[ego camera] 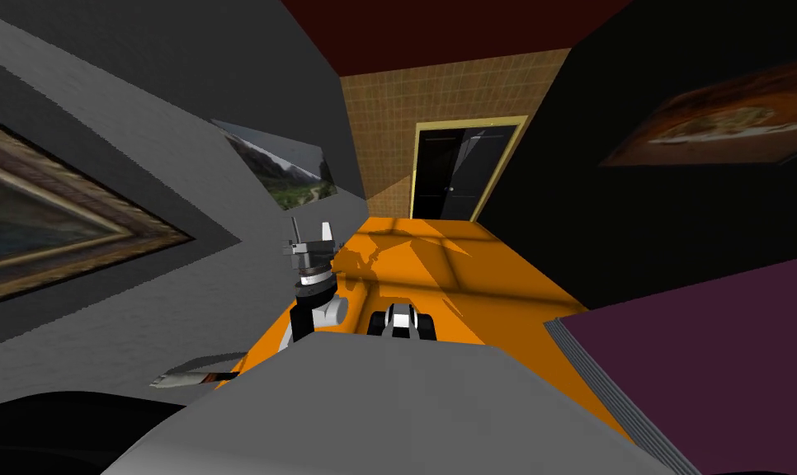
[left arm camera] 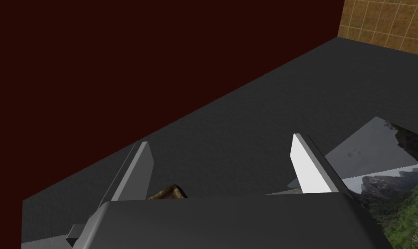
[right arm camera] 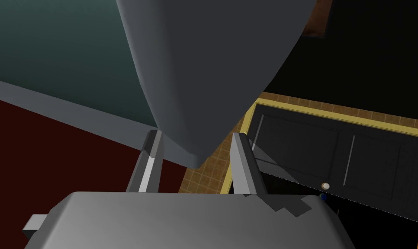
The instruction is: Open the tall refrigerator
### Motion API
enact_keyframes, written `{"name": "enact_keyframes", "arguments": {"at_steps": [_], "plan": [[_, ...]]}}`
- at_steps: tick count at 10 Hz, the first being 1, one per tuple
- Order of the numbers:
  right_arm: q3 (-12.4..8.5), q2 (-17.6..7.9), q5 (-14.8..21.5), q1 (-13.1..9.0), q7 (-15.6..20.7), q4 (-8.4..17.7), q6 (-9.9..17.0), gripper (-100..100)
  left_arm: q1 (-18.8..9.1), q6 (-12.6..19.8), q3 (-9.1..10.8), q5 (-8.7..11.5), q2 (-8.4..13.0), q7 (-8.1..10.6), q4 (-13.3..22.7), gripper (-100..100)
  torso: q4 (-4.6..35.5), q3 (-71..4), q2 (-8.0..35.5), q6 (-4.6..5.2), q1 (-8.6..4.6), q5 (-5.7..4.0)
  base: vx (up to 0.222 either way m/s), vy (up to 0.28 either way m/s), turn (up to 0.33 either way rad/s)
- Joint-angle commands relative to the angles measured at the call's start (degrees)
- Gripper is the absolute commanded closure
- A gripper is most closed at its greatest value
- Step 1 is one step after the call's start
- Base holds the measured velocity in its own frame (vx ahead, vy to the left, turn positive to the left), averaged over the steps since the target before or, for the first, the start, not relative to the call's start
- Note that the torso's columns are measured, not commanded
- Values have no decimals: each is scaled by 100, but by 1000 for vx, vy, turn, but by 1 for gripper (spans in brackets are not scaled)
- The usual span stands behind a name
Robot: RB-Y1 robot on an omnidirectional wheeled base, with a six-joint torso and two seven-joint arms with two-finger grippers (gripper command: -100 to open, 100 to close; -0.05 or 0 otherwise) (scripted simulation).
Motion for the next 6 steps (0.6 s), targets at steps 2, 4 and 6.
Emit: {"name": "enact_keyframes", "arguments": {"at_steps": [2, 4, 6], "plan": [[-58, -28, 53, 181, -38, 133, 218, 100, 0, 0, 0, 0, 0, 0, 0, 0, -2, -4, -3, -6, -11, -3, 248, 100, -8], [-102, -19, 80, 263, -22, 256, 299, 100, 0, 0, 0, 0, 0, 0, 0, 0, 2, -1, 4, -2, -16, 3, 244, 83, -3], [-315, -158, -7, 541, -221, 384, 105, -100, -1, 0, 1, 0, 1, 0, 0, 0, 20, 45, 60, 25, -6, -11, 78, 19, -119]]}}
